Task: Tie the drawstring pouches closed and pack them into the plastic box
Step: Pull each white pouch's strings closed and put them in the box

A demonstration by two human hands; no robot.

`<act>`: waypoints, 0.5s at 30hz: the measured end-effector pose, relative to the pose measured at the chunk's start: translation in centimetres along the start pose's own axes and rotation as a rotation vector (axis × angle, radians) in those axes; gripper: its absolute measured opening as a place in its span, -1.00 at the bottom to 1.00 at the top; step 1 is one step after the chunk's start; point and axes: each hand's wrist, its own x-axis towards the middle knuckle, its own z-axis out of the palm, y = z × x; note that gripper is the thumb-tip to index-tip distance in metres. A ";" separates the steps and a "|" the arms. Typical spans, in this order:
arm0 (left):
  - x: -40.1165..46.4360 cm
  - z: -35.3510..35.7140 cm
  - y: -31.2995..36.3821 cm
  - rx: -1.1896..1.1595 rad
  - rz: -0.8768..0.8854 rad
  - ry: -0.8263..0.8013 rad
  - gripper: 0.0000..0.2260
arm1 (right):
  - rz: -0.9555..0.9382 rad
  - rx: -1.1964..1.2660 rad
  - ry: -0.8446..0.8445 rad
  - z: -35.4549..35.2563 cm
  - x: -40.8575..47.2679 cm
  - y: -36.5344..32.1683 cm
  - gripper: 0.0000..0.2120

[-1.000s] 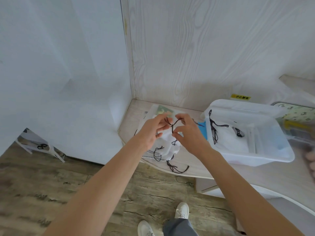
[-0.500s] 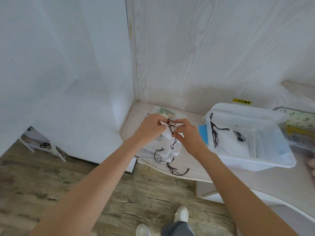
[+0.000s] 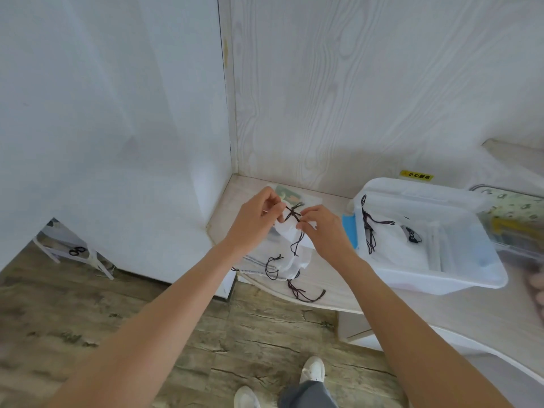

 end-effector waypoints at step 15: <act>0.4 0.2 -2.8 -0.119 -0.483 0.314 -0.78 | 0.595 1.511 0.061 -0.9 0.0 0.6 -0.83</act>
